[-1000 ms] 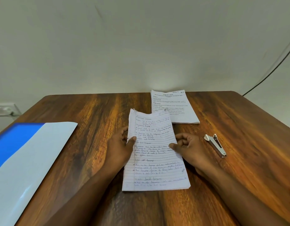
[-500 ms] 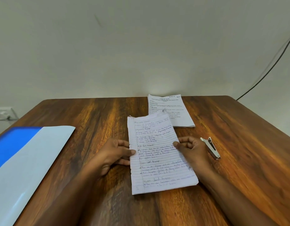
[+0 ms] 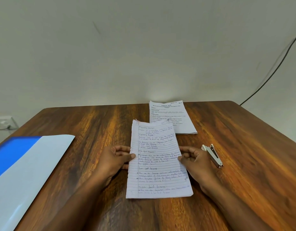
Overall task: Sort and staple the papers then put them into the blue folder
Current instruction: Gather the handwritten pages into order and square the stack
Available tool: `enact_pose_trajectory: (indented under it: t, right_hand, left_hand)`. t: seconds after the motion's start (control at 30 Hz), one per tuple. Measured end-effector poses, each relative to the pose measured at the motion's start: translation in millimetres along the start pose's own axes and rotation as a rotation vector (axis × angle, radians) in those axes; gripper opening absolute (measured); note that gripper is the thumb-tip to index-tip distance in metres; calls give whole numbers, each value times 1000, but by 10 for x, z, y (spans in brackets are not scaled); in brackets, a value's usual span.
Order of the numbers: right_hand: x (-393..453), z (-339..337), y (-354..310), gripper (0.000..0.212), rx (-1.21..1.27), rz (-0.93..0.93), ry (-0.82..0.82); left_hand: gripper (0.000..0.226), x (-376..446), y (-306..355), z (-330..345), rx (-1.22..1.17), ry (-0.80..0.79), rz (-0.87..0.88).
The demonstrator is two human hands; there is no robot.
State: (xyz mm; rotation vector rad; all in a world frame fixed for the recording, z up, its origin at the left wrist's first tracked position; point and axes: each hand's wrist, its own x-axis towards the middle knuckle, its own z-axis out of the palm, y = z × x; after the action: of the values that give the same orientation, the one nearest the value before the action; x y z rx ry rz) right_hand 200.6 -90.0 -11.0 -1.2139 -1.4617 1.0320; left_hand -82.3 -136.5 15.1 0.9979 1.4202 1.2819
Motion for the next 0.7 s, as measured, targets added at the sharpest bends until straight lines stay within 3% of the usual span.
enact_pose_trajectory:
  t: [0.3, 0.4, 0.5, 0.7]
  right_hand:
    - [160, -39, -42, 16, 48, 118, 80]
    - [441, -156, -119, 10, 40, 131, 180]
    - [826, -246, -201, 10, 6, 108, 247]
    - [1562, -228, -104, 8, 44, 184, 307]
  left_hand:
    - [33, 113, -47, 87, 43, 13, 86]
    - [42, 364, -26, 201, 120, -24, 140]
    - [45, 739, 14, 386, 167, 37, 205]
    - [38, 1455, 114, 778, 152, 120, 209]
